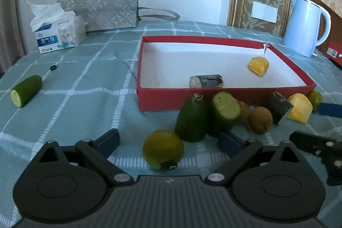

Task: Organize fruits
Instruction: 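Withdraw the right tool from the tray, then grasp the round green-yellow fruit with the left tool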

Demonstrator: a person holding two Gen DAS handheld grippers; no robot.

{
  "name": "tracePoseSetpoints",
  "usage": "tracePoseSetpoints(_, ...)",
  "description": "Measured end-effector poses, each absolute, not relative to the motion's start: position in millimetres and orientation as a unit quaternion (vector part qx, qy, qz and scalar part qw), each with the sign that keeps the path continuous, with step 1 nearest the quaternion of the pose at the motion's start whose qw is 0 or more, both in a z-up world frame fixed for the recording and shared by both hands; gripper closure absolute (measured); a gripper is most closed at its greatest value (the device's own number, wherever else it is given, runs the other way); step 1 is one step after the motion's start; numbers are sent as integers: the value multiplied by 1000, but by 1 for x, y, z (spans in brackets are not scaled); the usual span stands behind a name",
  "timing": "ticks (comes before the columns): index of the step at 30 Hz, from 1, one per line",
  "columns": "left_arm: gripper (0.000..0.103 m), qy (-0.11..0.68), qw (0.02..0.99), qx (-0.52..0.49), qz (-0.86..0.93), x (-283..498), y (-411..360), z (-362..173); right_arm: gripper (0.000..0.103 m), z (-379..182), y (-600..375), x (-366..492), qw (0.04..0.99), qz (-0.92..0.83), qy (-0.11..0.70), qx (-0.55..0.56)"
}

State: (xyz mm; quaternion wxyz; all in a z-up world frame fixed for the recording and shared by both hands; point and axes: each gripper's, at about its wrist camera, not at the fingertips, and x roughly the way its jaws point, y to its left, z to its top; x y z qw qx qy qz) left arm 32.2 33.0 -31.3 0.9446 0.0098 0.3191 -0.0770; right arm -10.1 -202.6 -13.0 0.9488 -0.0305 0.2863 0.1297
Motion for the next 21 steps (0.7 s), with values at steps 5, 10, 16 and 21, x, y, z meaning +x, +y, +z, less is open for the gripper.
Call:
tracePoseSetpoints(5, 0, 324, 943, 32, -69, 34, 26, -32, 0, -18, -202, -5, 940, 133, 312, -25)
tracePoseSetpoints(10, 0, 324, 943, 33, -69, 34, 26, -32, 0, -22, -204, -1, 935, 133, 329, -19)
tracePoseSetpoints(16, 0, 307, 948, 46, -72, 25, 29, -30, 0, -22, -204, 0, 934, 133, 331, -18)
tracePoseSetpoints(21, 0, 287, 952, 72, -80, 17, 26, -27, 0, -22, -204, 0, 934, 133, 331, -19)
